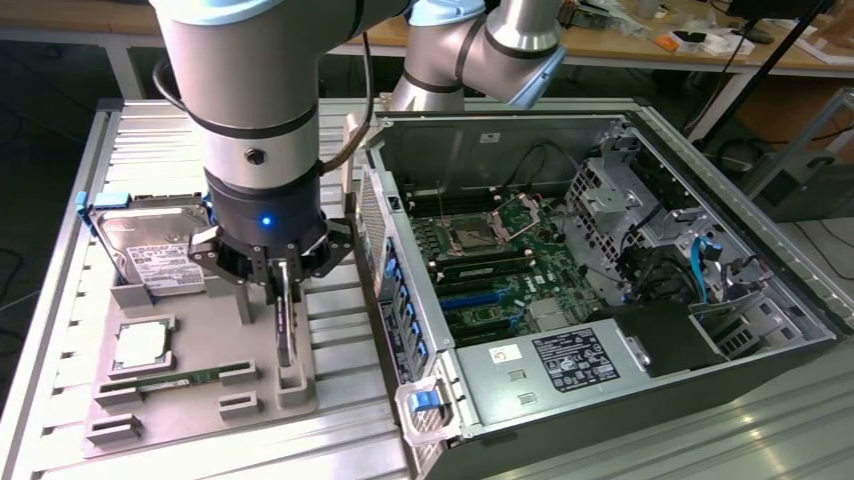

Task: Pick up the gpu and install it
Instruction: 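Pick up the gpu and move the gpu toward the slot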

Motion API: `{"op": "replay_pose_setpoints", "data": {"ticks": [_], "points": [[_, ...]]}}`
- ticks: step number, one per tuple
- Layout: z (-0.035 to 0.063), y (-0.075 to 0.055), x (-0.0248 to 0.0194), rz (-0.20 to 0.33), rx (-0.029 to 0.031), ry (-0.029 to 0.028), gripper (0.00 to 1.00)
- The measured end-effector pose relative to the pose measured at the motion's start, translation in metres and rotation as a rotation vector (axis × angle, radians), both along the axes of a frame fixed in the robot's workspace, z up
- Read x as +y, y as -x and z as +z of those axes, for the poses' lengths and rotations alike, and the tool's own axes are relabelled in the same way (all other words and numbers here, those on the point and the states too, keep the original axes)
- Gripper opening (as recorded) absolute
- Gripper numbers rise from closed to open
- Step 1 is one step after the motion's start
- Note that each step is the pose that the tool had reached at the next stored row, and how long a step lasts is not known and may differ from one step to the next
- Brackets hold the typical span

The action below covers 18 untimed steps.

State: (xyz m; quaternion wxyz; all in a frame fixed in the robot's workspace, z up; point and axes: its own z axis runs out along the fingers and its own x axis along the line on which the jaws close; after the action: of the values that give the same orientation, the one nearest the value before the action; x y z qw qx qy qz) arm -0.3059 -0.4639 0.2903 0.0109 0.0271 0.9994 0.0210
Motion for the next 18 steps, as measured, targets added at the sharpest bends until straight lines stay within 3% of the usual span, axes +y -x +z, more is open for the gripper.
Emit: {"op": "replay_pose_setpoints", "data": {"ticks": [10,11,13,18], "points": [[0.0162,0.0,0.0,0.0,-0.0001,-0.0001,0.27],[0.0243,0.0,0.0,0.0,0.0007,0.0038,0.27],[0.0398,0.0,0.0,0.0,0.0043,0.0037,0.27],[0.0416,0.0,0.0,0.0,0.0047,0.0037,0.27]]}}
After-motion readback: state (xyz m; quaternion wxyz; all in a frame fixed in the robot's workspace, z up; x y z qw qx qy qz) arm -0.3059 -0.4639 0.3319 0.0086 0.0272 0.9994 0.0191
